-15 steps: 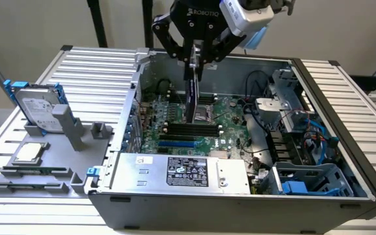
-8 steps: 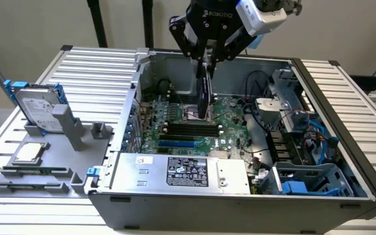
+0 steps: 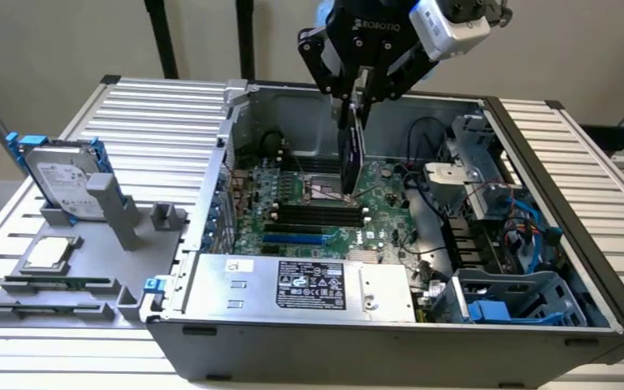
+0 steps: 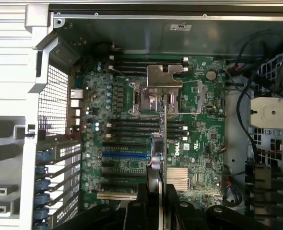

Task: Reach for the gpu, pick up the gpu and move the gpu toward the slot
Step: 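Pick up the gpu and move the gpu toward the slot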

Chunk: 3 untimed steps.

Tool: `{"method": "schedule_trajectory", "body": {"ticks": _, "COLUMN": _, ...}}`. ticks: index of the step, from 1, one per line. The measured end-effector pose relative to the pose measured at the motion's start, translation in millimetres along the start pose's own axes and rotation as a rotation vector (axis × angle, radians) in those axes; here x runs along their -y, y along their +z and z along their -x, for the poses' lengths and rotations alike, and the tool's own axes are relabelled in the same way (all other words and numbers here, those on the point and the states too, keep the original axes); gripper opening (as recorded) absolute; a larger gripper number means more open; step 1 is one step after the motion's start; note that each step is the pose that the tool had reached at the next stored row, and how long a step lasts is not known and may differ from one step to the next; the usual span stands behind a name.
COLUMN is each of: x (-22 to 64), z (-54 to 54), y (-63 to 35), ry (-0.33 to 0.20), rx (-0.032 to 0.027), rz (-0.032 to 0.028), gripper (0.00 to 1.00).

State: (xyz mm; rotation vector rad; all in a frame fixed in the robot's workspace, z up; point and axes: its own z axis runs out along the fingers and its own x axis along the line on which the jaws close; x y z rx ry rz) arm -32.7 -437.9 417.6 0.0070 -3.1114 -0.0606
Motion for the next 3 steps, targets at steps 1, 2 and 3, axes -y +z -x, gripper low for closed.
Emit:
{"method": "schedule_trajectory", "body": {"ticks": 1, "x": 0.0, "z": 0.0, "y": 0.0, "ry": 0.0, "rx": 0.0, "rz": 0.0, "gripper": 0.26}}
{"method": "schedule_trajectory", "body": {"ticks": 2, "x": 0.0, "z": 0.0, "y": 0.0, "ry": 0.0, "rx": 0.0, "rz": 0.0, "gripper": 0.26}}
{"method": "schedule_trajectory", "body": {"ticks": 3, "x": 0.0, "z": 0.0, "y": 0.0, "ry": 0.0, "rx": 0.0, "rz": 0.0, "gripper": 0.26}}
